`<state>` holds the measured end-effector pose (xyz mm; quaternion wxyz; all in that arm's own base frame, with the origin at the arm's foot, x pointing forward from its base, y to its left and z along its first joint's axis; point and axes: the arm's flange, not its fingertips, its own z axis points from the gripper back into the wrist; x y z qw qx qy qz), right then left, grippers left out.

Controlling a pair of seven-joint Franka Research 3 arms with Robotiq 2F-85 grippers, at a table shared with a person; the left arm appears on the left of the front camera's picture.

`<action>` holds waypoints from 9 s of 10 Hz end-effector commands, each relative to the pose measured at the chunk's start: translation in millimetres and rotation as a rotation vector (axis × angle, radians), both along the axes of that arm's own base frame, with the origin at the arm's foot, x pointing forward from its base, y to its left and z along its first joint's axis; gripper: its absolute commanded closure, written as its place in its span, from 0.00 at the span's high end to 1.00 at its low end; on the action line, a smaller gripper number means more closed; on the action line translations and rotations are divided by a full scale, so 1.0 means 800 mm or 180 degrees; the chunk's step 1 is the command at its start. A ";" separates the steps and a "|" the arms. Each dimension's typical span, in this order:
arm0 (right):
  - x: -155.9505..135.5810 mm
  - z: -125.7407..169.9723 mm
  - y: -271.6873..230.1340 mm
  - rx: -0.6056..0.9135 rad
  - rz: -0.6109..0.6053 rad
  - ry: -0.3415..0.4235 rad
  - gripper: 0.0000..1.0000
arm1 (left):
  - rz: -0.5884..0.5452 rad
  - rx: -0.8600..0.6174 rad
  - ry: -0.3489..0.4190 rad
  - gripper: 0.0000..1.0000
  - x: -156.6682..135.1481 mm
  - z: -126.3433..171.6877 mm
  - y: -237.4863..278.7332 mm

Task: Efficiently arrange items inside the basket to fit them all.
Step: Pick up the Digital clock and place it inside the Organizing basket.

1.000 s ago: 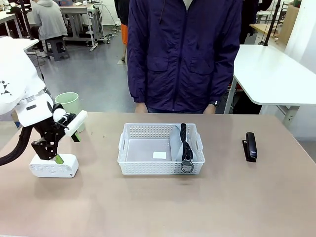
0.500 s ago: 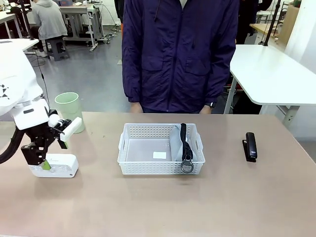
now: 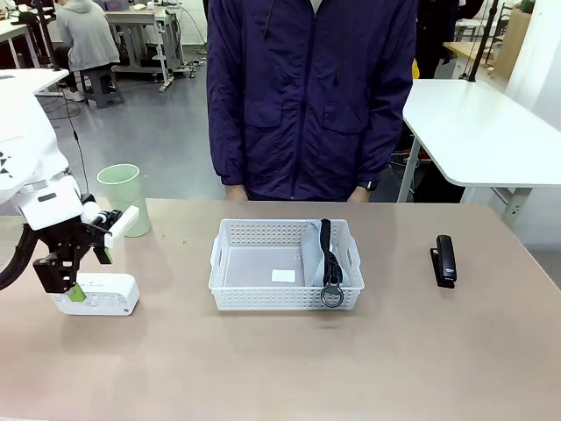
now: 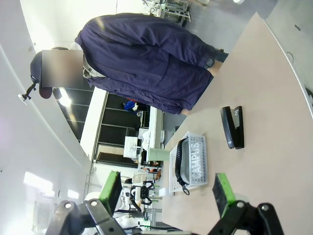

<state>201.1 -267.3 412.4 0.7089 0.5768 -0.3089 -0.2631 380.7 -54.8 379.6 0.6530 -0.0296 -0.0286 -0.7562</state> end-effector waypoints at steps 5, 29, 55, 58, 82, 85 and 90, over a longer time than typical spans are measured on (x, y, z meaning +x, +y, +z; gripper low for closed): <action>0.001 0.003 -0.001 -0.0024 -0.0006 -0.0079 1.00 | 0.0016 0.0410 -0.0032 1.00 -0.020 -0.080 0.005; 0.001 0.003 -0.001 -0.0024 -0.0006 -0.0079 1.00 | 0.0376 -0.0076 -0.0564 0.47 -0.085 0.161 -0.016; 0.001 0.003 -0.001 -0.0024 -0.0006 -0.0079 1.00 | 0.1292 -0.0273 0.0750 0.54 0.174 -0.058 -0.331; 0.001 0.003 -0.001 -0.0024 -0.0006 -0.0079 1.00 | 0.1025 -0.0354 0.0847 0.54 0.174 -0.071 -0.319; 0.001 0.003 -0.001 -0.0024 -0.0006 -0.0079 1.00 | 0.2144 -0.3768 0.0791 1.00 -0.214 0.099 0.222; 0.001 0.003 -0.001 -0.0024 -0.0006 -0.0079 1.00 | 0.2418 -0.4176 0.1597 1.00 -0.210 0.020 0.268; 0.001 0.003 -0.001 -0.0024 -0.0006 -0.0079 1.00 | 0.2445 -0.4088 0.1316 1.00 -0.233 0.048 0.295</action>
